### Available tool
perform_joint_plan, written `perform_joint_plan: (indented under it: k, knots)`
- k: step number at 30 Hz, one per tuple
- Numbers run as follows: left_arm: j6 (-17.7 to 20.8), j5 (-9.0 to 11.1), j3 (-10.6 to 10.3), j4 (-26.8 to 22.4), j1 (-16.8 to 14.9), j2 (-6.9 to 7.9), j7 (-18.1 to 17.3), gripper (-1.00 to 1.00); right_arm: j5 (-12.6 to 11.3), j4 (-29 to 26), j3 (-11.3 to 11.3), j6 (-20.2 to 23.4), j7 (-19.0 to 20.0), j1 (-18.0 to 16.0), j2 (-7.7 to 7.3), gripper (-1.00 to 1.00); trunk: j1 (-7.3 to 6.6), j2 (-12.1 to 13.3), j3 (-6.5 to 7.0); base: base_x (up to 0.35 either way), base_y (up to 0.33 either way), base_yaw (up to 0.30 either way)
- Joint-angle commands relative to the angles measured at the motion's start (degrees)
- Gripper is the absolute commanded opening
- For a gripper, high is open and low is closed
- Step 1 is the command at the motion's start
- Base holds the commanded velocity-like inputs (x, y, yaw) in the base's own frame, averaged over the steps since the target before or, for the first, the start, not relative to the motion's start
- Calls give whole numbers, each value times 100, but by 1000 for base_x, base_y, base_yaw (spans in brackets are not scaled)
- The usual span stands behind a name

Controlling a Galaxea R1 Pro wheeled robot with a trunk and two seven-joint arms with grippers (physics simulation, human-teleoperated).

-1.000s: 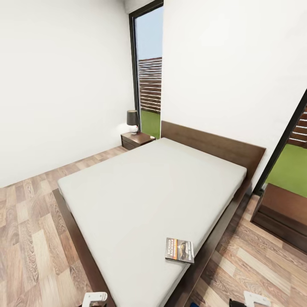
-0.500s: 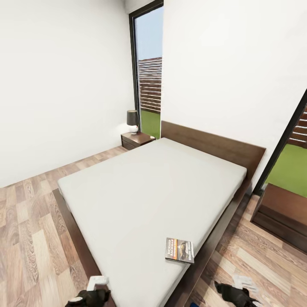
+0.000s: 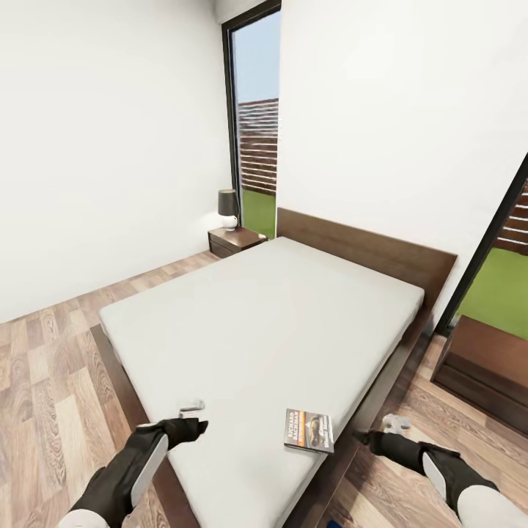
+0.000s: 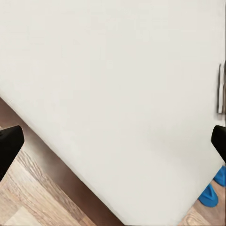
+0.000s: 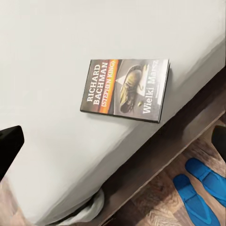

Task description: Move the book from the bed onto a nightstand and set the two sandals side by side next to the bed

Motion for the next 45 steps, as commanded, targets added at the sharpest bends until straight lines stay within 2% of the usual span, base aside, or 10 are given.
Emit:
perform_joint_plan:
  k: [1, 4, 7, 8, 13, 20, 26, 35, 38, 45]
  knots:
    - [58, 158, -17, -52, -58, 12, 0, 100, 45, -8, -45, 74, 185, -95, -55, 100, 4, -13, -13, 0, 0, 0]
    - [84, 407, -18, -92, -129, 28, -2, 100, 46, -6, -46, 101, 504, -196, -139, 100, 4, -13, -13, 0, 0, 0]
    - [102, 882, -21, -123, -218, 45, -6, 100, 46, -3, -46, 126, 1019, -292, -262, 100, 4, -13, -13, 0, 0, 0]
    - [102, 882, -21, -123, -218, 45, -6, 100, 46, -3, -46, 126, 1019, -292, -262, 100, 4, -13, -13, 0, 0, 0]
    - [130, 1144, -22, -333, -264, 65, -10, 100, 46, 46, -46, 265, 1366, -370, -358, 100, 4, -13, -13, 0, 0, 0]
    - [263, 1249, -15, -610, -275, 71, -12, 100, 46, 108, -42, 335, 1703, -390, -418, 100, 4, -13, -13, 0, 0, 0]
    - [356, 1512, -12, -950, -269, 79, -12, 100, 42, 293, -44, 337, 2088, -393, -455, 100, 4, -13, -13, 0, 0, 0]
    - [716, 1836, 6, -1879, -240, 154, -10, 100, 33, 496, -53, 350, 2253, -391, -466, 100, 4, -13, -13, 0, 0, 0]
    - [835, 1895, 67, -2122, -225, 172, -11, 100, 34, 546, -54, 349, 2255, -392, -462, 100, 4, -13, -13, 0, 0, 0]
    - [1227, 1979, 454, -2941, -202, 197, -12, 100, 37, 616, -55, 347, 2253, -393, -463, 100, 4, -13, -13, 0, 0, 0]
